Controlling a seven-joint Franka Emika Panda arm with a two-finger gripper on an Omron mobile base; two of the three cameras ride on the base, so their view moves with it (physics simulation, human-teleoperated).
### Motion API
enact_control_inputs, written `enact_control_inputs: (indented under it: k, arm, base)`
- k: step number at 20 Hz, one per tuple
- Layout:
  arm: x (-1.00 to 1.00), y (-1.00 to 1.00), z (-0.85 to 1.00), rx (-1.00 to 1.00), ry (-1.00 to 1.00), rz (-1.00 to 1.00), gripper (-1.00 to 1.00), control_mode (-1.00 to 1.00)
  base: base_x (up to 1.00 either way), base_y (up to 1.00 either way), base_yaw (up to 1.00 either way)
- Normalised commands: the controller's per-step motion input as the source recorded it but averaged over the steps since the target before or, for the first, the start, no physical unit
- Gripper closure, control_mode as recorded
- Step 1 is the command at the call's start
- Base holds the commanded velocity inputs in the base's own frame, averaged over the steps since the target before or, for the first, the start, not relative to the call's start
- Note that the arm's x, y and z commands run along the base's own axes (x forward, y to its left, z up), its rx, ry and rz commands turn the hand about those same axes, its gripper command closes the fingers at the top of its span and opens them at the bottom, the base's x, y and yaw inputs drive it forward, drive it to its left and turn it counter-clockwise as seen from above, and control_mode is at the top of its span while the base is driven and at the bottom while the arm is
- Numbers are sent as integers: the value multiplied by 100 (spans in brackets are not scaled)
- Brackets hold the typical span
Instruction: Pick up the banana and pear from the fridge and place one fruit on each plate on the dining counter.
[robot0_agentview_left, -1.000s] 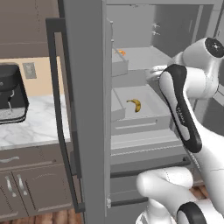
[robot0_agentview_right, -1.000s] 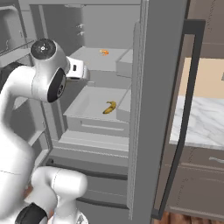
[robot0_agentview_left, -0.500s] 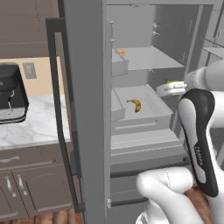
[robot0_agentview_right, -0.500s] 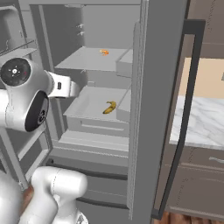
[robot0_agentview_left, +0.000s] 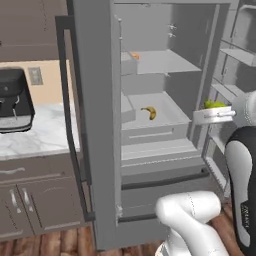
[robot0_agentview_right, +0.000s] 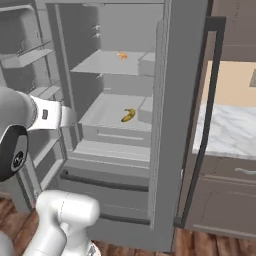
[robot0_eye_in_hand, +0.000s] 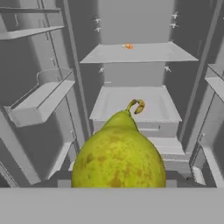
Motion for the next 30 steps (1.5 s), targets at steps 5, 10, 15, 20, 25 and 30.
enact_control_inputs:
  k: [5,10,15,20,25,30]
  arm:
    - [0,0,0,0,0,0,100,100]
    - [0,0,0,0,0,0,100,100]
    - [0,0,0,0,0,0,100,100]
    - [0,0,0,0,0,0,100,100]
    - [0,0,0,0,0,0,100,100]
    - [0,0,0,0,0,0,100,100]
  base:
    - [-100,-1,0]
    - [-100,14,5]
    - [-70,46,54]
    - [0,30,98]
    - [0,3,100]
    - [0,0,100]
